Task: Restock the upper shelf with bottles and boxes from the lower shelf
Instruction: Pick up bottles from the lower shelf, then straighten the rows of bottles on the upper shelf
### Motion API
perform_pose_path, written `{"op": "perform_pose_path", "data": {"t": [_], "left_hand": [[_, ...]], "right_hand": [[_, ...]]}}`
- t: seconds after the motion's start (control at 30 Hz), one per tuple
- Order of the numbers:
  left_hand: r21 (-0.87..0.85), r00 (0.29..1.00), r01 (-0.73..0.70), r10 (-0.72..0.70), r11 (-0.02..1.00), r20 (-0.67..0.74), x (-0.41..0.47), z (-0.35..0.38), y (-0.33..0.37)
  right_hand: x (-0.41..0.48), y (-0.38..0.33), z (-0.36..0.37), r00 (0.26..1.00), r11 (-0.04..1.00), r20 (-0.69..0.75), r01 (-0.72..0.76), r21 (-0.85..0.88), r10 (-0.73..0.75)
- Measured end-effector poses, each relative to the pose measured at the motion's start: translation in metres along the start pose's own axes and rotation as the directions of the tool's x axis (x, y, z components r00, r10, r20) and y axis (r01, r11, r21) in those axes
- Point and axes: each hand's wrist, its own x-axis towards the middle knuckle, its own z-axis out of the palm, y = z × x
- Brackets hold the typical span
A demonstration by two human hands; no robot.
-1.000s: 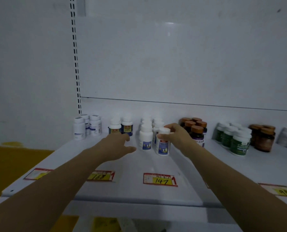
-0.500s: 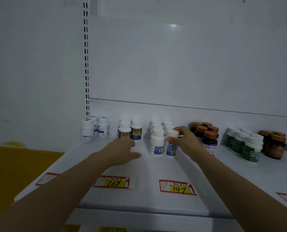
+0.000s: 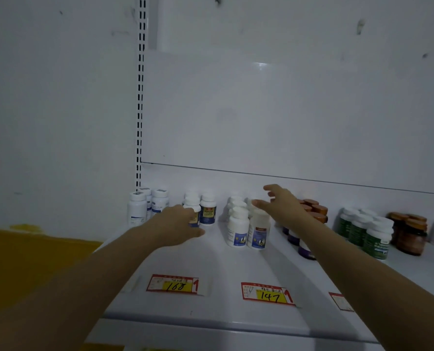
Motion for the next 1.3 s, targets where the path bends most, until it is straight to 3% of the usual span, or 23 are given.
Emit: {"op": "perform_pose_path", "data": {"t": [0.2, 0.37, 0.53, 0.67, 0.97, 1.3], "left_hand": [[0.033, 0.994, 0.100, -0.099, 0.994, -0.040, -0.007, -0.022, -0.010], [0.073, 0.981, 0.192, -0.189, 0.979, -0.052, -0.026, -0.038, -0.036], [0.060, 0.922, 0.386, -0.384, 0.920, -0.042, -0.043, -0.048, -0.077], [0.040, 0.902, 0.433, -0.432, 0.901, -0.021, -0.041, -0.045, -0.114], [-0.110, 0.941, 0.333, -0.323, 0.936, 0.102, 0.010, -0.024, -0.185], [-0.349, 0.987, 0.092, -0.039, 0.933, 0.156, 0.061, -0.010, -0.194]], "right_hand": [[-0.002, -0.063, -0.011, 0.981, 0.982, 0.038, 0.190, -0.002, -0.190], [0.001, -0.105, 0.022, 0.951, 0.965, 0.171, 0.247, 0.083, -0.258], [0.008, -0.123, 0.072, 0.911, 0.969, 0.333, 0.219, 0.114, -0.245], [0.014, -0.136, 0.111, 0.901, 0.984, 0.395, 0.171, 0.057, -0.179], [0.028, -0.149, 0.192, 0.925, 0.998, 0.379, -0.015, -0.059, 0.036], [0.038, -0.151, 0.217, 0.931, 0.982, 0.329, -0.109, -0.153, 0.154]]}}
